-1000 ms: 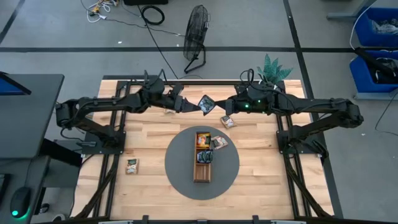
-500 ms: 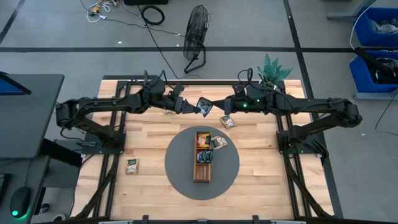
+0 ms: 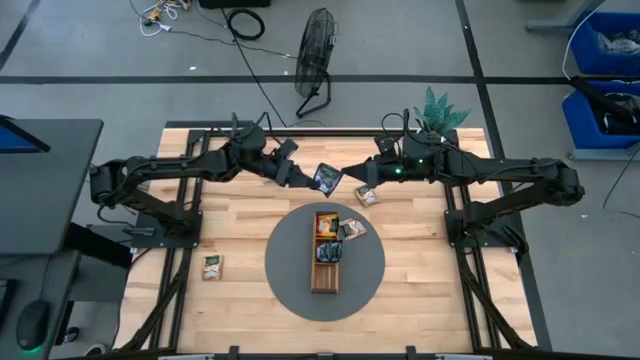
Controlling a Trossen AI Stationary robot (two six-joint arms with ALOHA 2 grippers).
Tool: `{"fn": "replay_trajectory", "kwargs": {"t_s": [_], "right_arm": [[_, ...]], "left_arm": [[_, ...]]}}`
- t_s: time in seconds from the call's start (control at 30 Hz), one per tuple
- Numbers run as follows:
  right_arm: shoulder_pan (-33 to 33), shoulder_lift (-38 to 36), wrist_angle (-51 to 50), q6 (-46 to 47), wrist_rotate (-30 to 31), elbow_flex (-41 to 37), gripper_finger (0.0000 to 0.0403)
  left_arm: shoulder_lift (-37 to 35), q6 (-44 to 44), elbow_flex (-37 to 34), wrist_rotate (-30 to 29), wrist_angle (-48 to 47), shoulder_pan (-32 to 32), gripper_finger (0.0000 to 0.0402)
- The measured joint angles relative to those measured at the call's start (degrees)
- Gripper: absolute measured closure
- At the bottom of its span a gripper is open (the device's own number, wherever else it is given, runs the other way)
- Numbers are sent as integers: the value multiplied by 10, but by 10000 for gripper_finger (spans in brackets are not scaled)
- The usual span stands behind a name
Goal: Pick & Place Tea
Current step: Put the purple tea bag into the middle section of the wooden organizer
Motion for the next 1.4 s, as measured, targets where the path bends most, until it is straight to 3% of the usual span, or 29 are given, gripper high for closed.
{"fn": "replay_trajectory", "kwargs": {"t_s": [0.13, 0.2, 0.4, 0.63, 0.8, 1.03, 1.27, 1.4], "right_arm": [[-8, -8, 2, -9, -35, 0, 403], [-17, -9, -1, -15, -82, 0, 397], [-45, -10, -10, -4, -225, 0, 338], [-54, 15, 0, 17, -260, 0, 222], [-54, 57, 46, 32, -272, 0, 179], [-53, 116, 28, 13, -319, 57, 188], [-53, 183, -116, -65, -335, 164, 214], [-53, 191, -145, -84, -336, 187, 246]], "left_arm": [[0, 20, 0, 40, -5, 0, 391], [0, 28, 0, 73, -8, 2, 392], [0, 37, 0, 149, -14, 9, 391], [0, 35, 0, 150, -50, 9, 391], [6, 38, 0, 143, -61, 1, 392], [6, 41, 0, 145, -67, -1, 389], [6, 46, 0, 152, -67, -1, 389], [6, 48, 0, 160, -67, -1, 388]]}}
